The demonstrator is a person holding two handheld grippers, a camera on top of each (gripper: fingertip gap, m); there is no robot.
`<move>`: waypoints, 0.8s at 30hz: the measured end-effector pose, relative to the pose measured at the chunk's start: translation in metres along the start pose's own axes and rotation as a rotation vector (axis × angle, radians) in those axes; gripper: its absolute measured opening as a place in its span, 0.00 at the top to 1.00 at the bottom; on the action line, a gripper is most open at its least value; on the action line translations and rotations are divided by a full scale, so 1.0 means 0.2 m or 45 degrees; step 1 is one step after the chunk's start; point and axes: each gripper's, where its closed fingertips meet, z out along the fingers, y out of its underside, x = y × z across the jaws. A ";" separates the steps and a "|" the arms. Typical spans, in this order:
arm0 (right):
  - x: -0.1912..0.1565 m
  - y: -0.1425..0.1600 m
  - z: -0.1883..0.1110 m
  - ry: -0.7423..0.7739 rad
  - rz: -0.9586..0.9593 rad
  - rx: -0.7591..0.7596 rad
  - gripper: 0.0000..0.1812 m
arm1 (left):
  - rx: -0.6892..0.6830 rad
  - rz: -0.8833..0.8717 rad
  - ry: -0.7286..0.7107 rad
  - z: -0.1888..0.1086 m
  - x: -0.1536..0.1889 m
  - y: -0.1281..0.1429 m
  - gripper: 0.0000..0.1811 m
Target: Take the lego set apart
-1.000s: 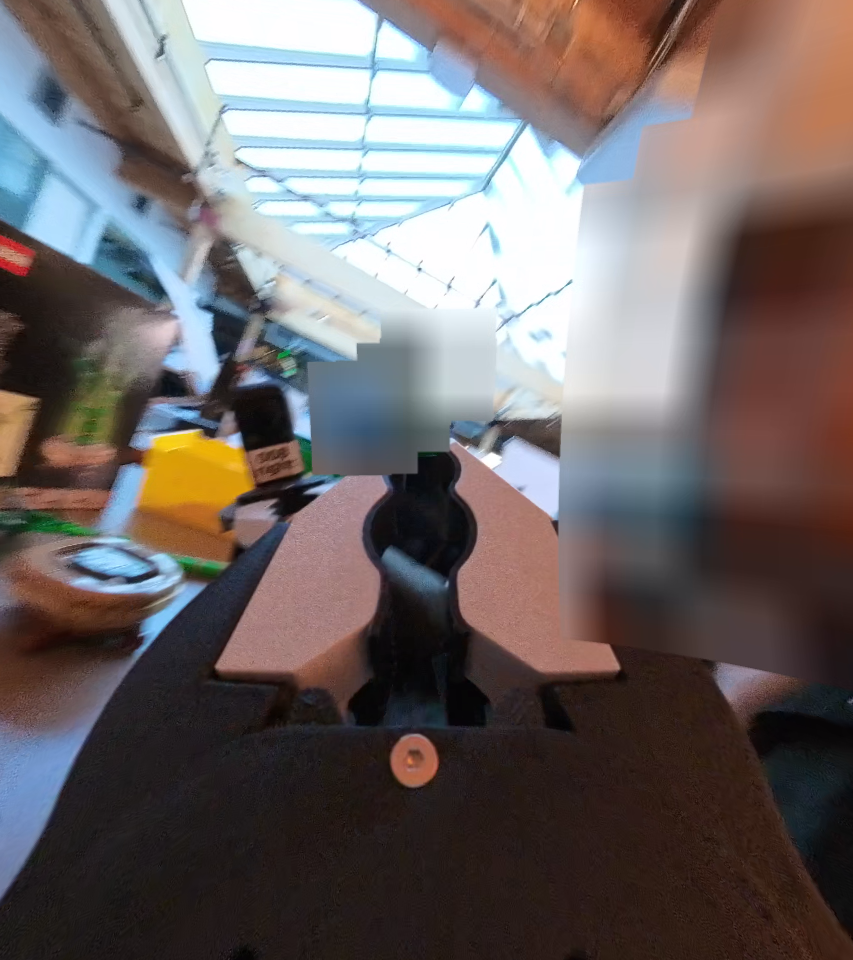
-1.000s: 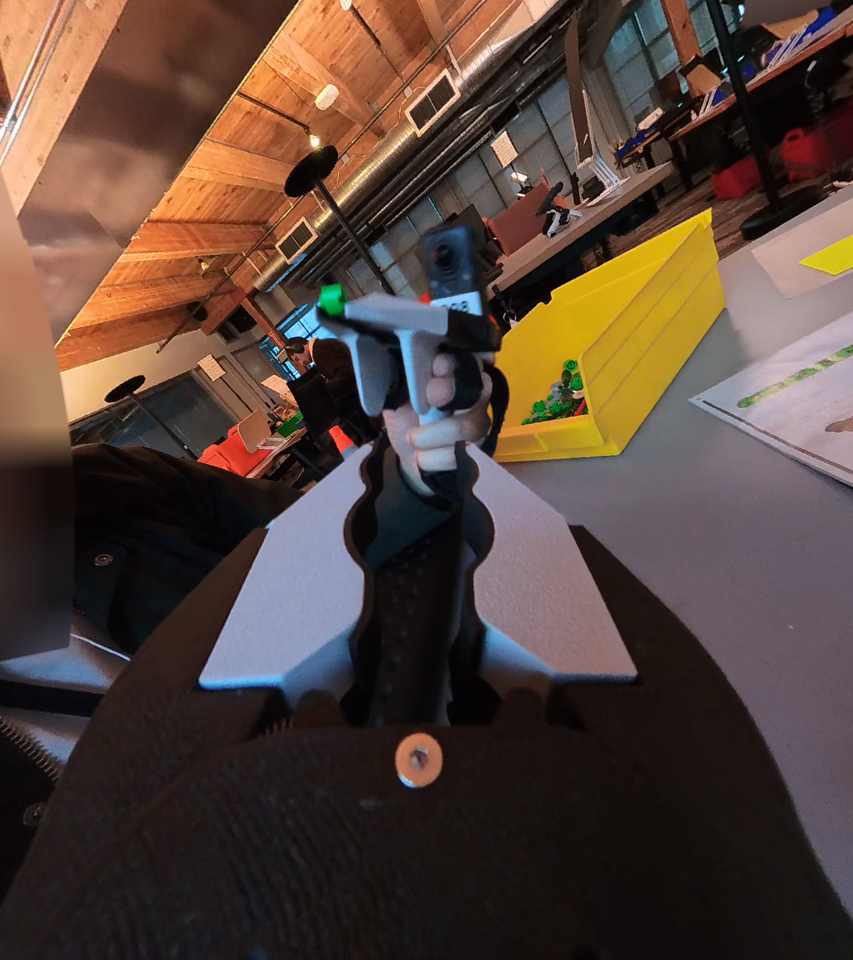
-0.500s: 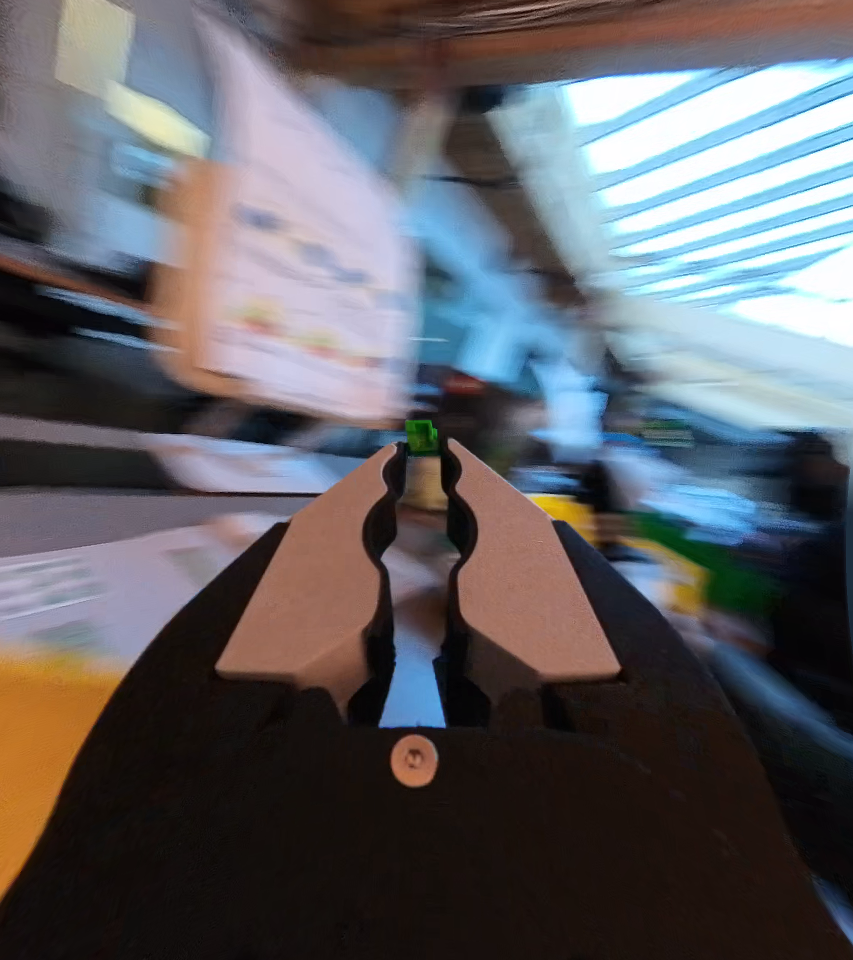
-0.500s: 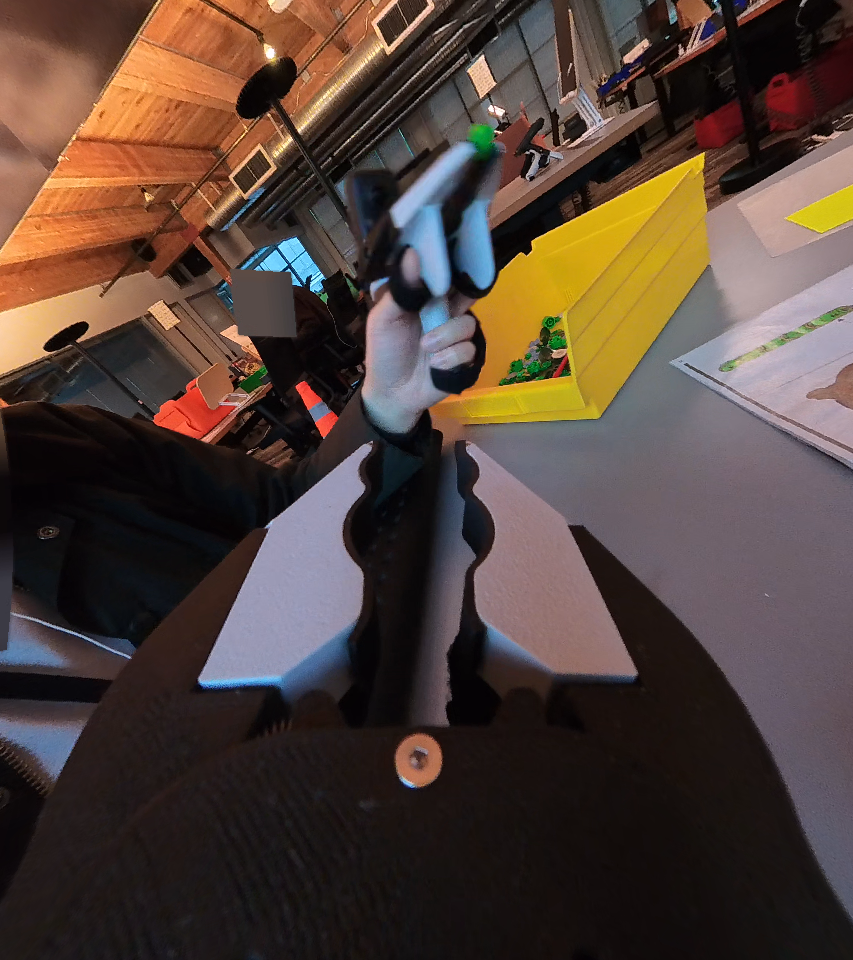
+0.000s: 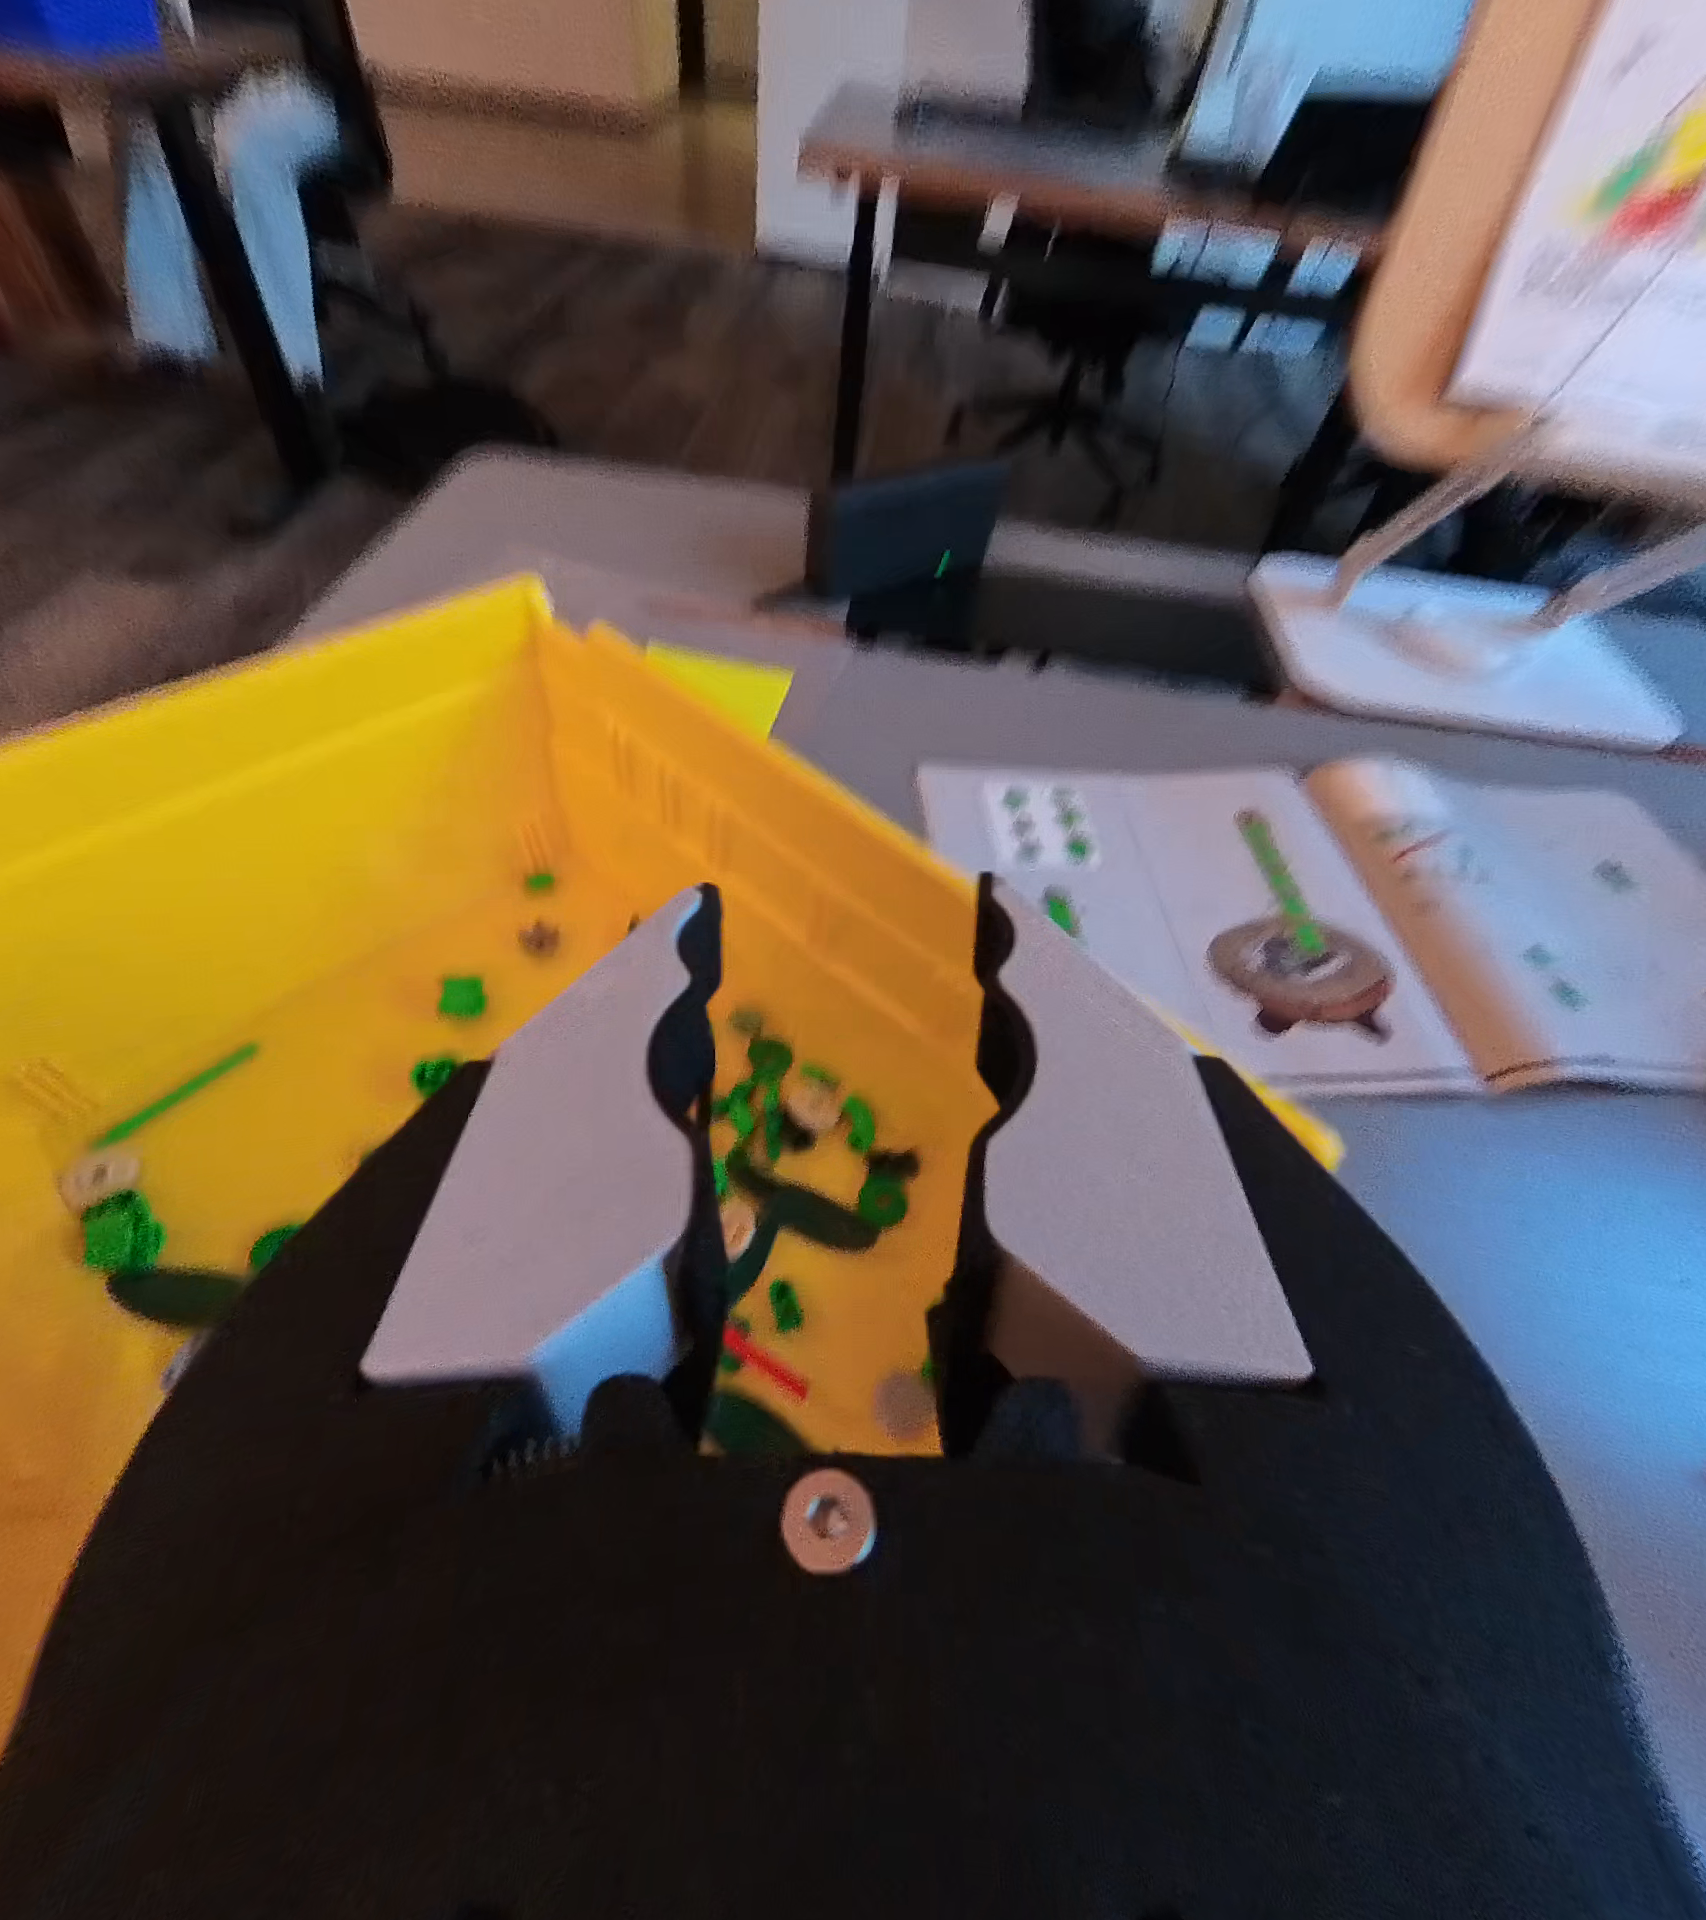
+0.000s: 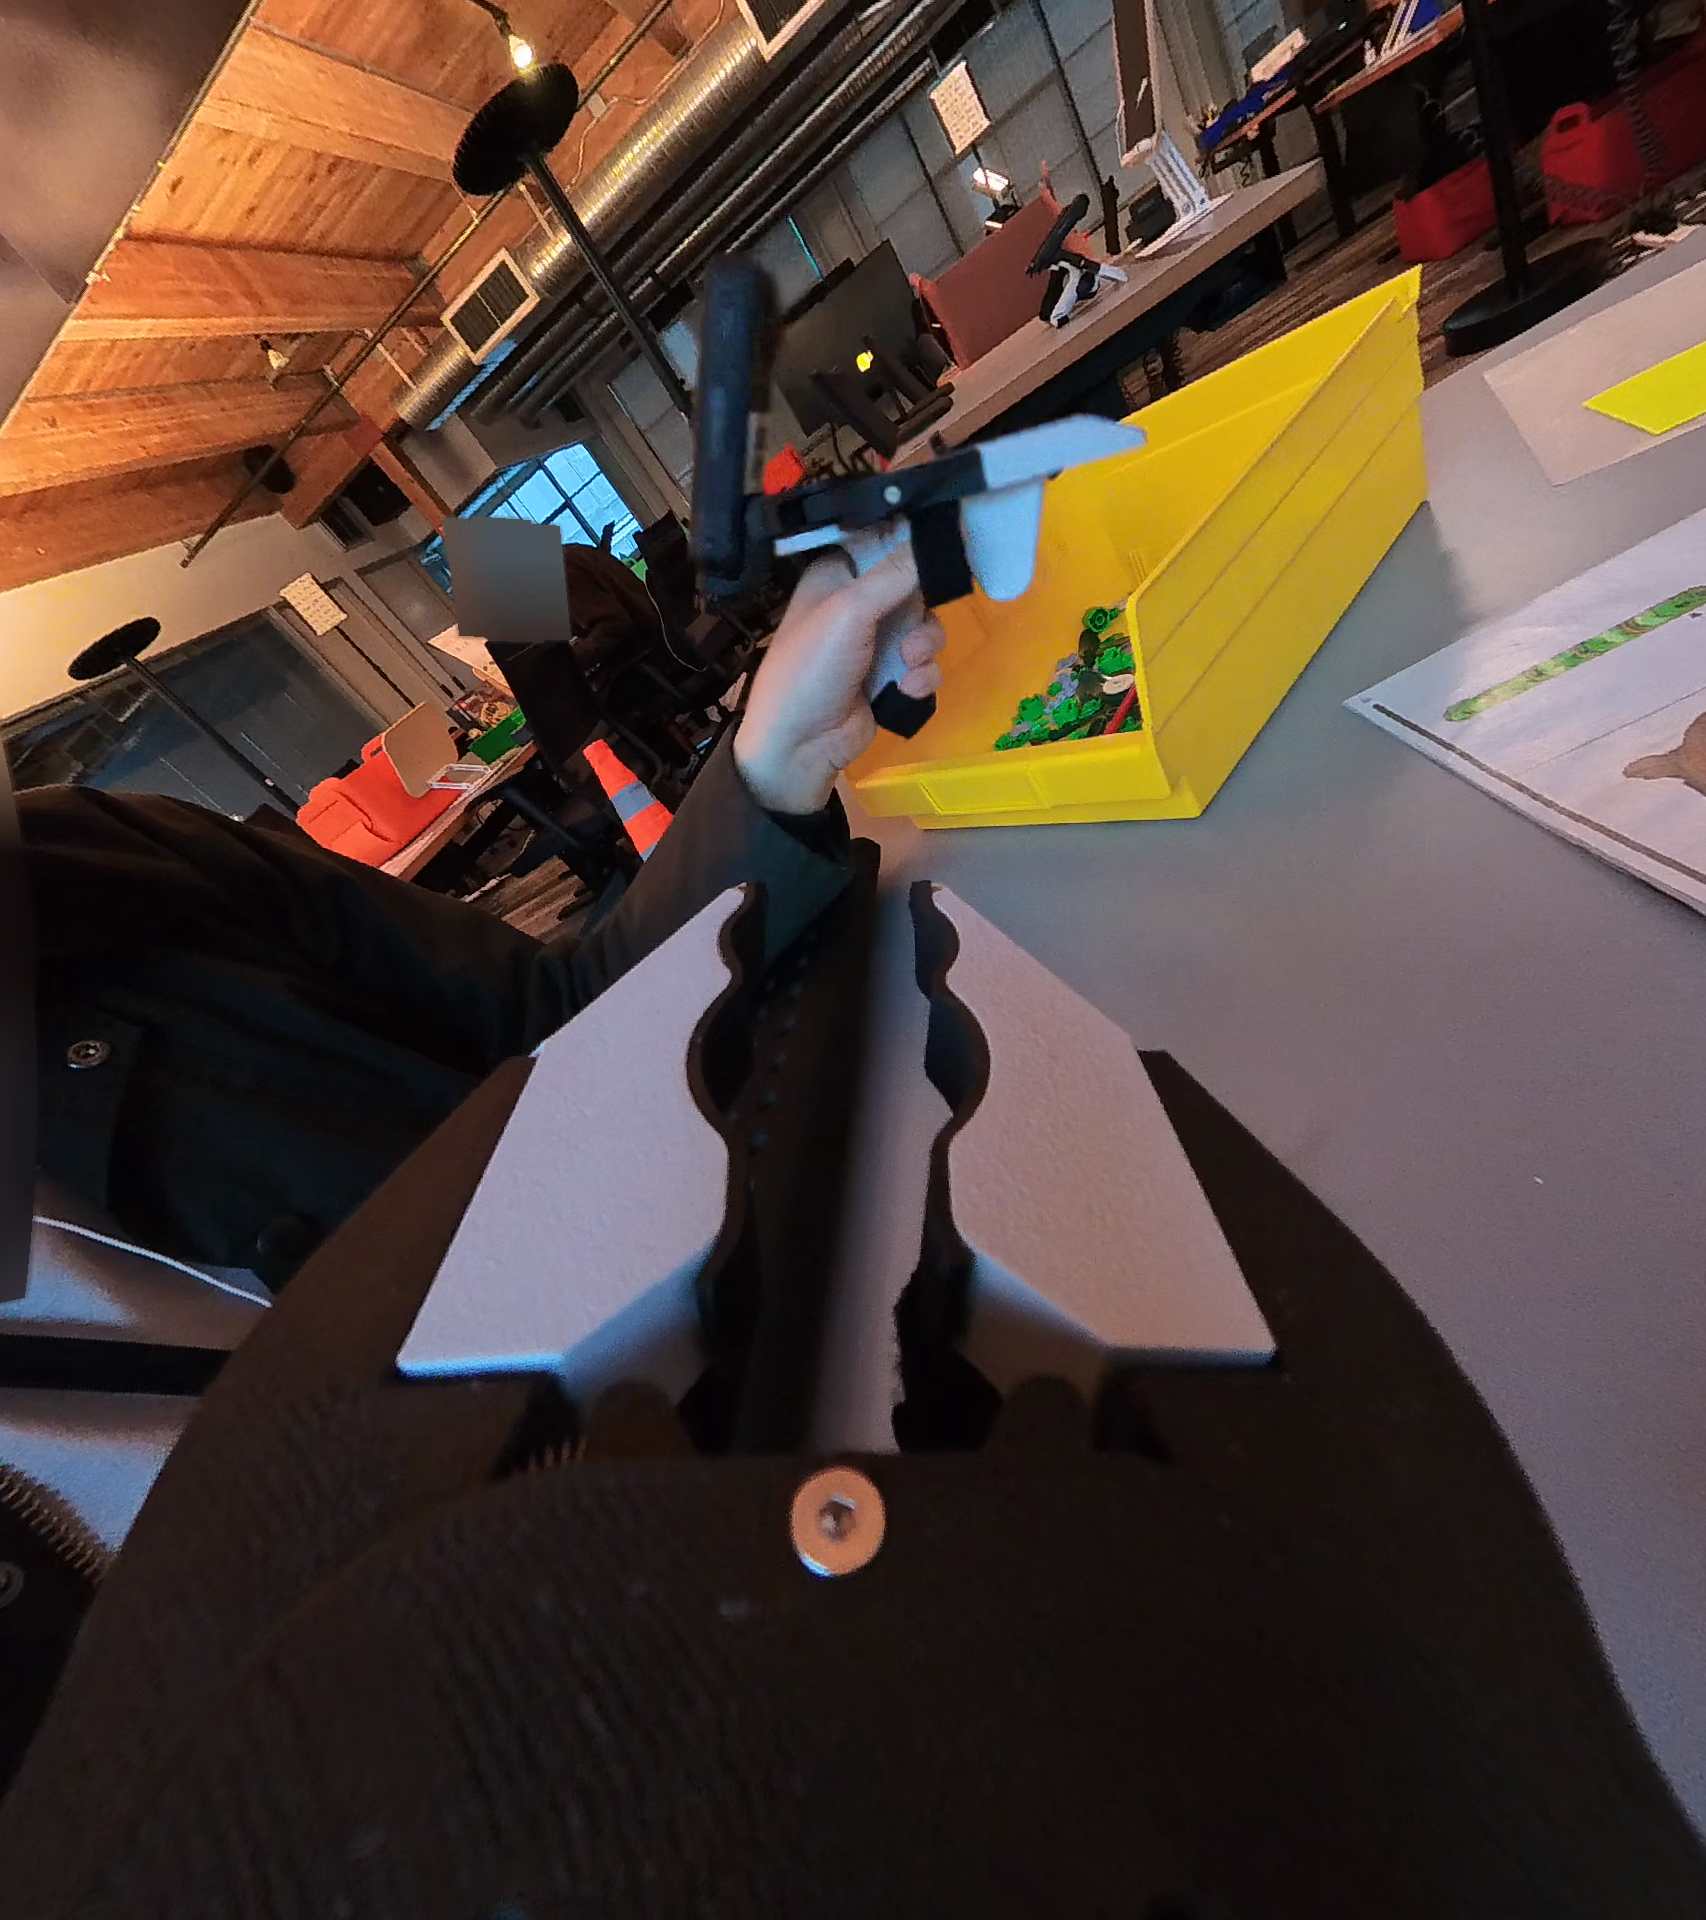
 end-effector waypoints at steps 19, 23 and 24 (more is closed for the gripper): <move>0.10 -0.13 -0.12 0.163 -0.026 0.177 0.85 | -0.304 0.939 1.226 -0.21 1.33 0.73 0.92; 0.11 -0.11 -0.12 0.175 -0.019 0.150 0.85 | -0.397 0.850 1.271 -0.18 1.34 0.77 0.93; 0.11 -0.11 -0.11 0.176 -0.019 0.145 0.85 | -0.409 0.853 1.267 -0.17 1.33 0.78 0.93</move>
